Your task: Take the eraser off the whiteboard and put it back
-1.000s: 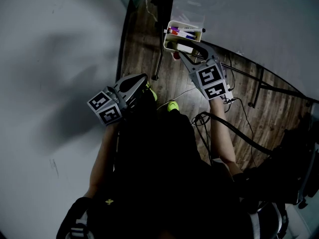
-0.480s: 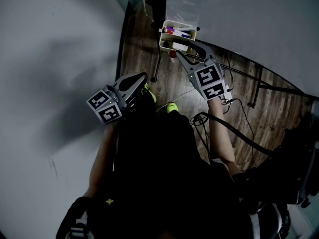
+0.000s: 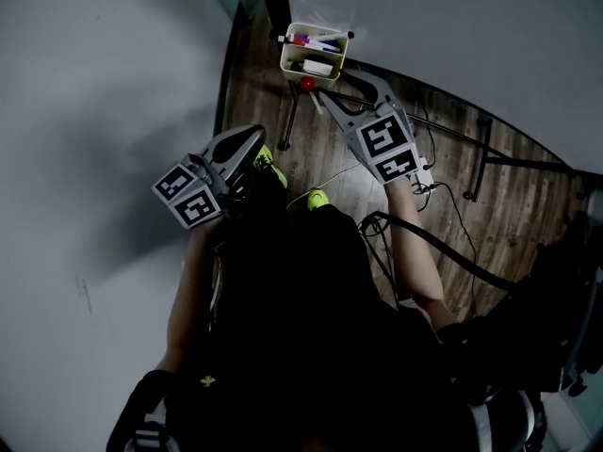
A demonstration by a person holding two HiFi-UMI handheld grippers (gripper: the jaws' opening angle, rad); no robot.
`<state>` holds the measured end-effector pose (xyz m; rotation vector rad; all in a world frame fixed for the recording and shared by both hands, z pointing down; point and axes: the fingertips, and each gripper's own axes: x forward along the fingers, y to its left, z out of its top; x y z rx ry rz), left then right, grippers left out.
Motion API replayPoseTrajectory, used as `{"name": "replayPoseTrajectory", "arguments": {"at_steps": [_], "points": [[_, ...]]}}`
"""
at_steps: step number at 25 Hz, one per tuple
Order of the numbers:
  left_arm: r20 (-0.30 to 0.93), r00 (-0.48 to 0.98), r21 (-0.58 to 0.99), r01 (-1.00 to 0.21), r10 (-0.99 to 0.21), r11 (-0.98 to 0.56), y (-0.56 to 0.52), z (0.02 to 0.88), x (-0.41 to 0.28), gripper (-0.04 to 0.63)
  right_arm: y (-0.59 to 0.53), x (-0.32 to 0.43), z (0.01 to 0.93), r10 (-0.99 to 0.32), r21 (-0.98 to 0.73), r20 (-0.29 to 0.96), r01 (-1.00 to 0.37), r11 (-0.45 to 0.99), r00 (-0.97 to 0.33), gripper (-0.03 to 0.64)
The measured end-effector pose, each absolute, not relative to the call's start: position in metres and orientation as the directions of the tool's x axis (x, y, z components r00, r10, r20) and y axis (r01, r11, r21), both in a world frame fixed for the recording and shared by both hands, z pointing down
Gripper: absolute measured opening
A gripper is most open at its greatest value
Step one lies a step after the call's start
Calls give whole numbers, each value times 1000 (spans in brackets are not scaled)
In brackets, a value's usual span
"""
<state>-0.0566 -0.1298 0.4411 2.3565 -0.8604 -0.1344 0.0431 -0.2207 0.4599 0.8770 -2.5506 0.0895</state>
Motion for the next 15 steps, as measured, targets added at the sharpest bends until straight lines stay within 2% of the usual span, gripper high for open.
{"name": "replayPoseTrajectory", "arguments": {"at_steps": [5,10,15], "points": [[98,767,565,-567,-634,-599,-110,430,-38,17,-197,55,454,-544,72,414,-569,819,-730,179],[103,771,566,-565,-628,-601,-88,427,-27,17,-174,60,457,-526,53,418,-558,828,-741,121],[94,779,579,-550,-620,-602,-74,427,-30,17,-158,53,458,-522,33,417,-562,827,-744,118]]}}
